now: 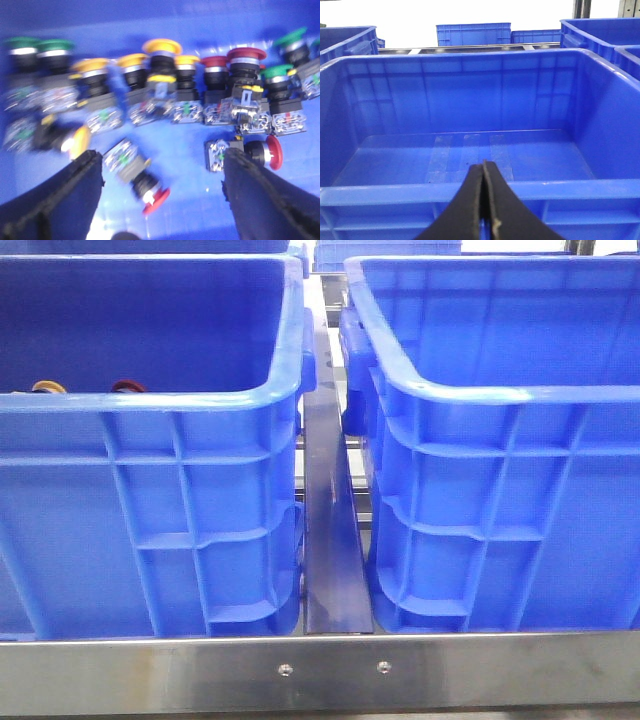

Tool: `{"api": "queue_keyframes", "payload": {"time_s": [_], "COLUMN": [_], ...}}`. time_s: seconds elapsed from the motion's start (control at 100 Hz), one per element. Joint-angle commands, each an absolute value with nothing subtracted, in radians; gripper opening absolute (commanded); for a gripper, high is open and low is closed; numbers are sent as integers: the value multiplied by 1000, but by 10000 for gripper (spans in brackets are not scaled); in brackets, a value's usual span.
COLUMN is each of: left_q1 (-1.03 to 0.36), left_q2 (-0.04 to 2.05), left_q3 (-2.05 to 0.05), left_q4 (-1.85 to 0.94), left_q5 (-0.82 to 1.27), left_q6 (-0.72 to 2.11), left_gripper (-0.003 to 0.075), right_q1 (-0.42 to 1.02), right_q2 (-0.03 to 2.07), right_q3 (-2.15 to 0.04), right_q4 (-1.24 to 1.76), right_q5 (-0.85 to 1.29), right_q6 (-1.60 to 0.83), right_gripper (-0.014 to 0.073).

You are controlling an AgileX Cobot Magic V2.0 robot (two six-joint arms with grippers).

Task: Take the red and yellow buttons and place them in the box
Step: 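Close the left gripper on the yellow-capped button and lift it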

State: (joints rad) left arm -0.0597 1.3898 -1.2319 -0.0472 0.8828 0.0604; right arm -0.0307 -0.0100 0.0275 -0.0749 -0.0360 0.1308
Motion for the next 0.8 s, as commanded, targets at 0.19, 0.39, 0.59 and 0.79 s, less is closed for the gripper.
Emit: {"api": "queue_keyframes", "payload": {"time_s": [0.19, 0.39, 0.59, 0.79], "left_q1": [-82, -82, -82, -82], "left_q2": [1569, 1670, 1739, 1780], "left_q3": [-1430, -1487, -1499, -1501], "left_q4": [-45, -20, -20, -20], "left_q5": [952, 969, 967, 963], "left_q6": [85, 85, 85, 85], "left_gripper": [480, 480, 480, 477], "right_q1": [-31, -31, -31, -31], "right_q2": [-27, -27, -27, -27], "right_q3": [33, 33, 33, 33], "right_q4": [-86, -86, -86, -86], "right_q5": [-116, -116, -116, -116], "right_q6": [128, 128, 128, 128], "right_gripper": [-103, -103, -103, -103]}}
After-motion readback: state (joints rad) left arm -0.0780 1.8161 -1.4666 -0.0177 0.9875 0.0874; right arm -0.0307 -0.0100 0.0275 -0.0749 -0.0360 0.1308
